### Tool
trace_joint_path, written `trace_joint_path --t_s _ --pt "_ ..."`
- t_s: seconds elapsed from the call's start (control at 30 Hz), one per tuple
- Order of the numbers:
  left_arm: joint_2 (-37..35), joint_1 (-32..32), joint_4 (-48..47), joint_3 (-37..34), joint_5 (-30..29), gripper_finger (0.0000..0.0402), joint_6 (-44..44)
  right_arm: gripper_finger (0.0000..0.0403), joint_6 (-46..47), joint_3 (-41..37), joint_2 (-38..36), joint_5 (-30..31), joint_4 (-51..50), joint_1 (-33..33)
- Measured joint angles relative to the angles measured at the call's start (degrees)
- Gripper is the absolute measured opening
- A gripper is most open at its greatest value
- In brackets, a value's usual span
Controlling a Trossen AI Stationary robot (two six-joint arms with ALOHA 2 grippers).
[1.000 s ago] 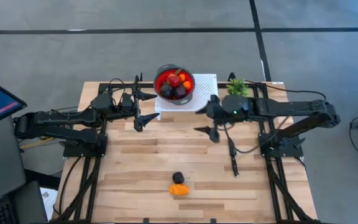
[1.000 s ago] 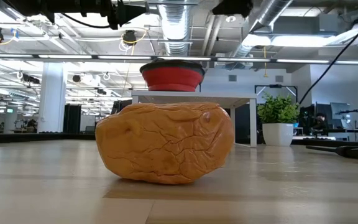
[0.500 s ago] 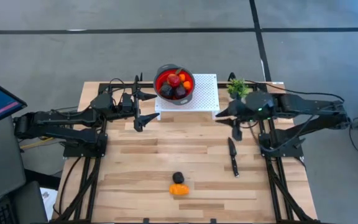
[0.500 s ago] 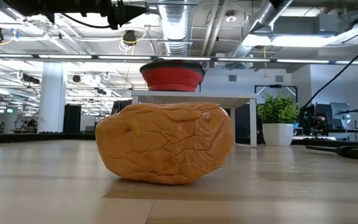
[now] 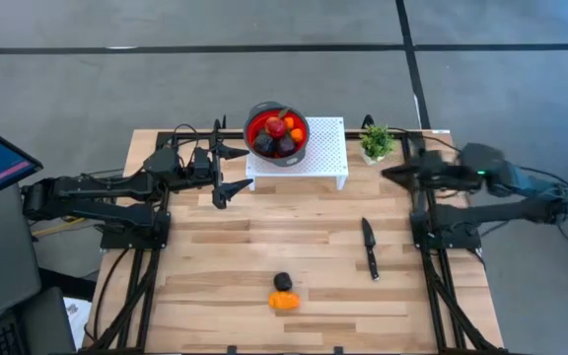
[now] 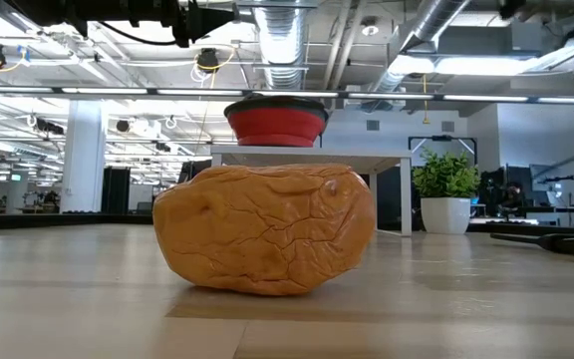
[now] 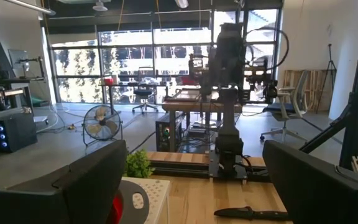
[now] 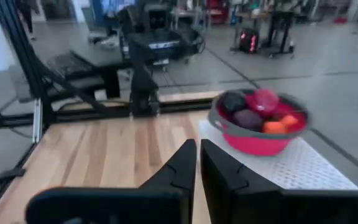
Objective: Pick & Place Fruit
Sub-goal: Put the plum into the strainer bowl on the shelf
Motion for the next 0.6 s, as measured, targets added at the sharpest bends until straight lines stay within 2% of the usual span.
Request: trace_joint_path --t_s 0.3,0.6 --pt "0.0 0.0 0.0 0.0 0.0 0.0374 0.0 0.0005 0.0 -1.9 -16.8 0.7 -11.8 -2.9" --pt "0.0 0.0 0.0 0.0 0.0 0.0374 0.0 0.0013 -0.1 -1.8 -27.3 0.7 -13.3 -3.0"
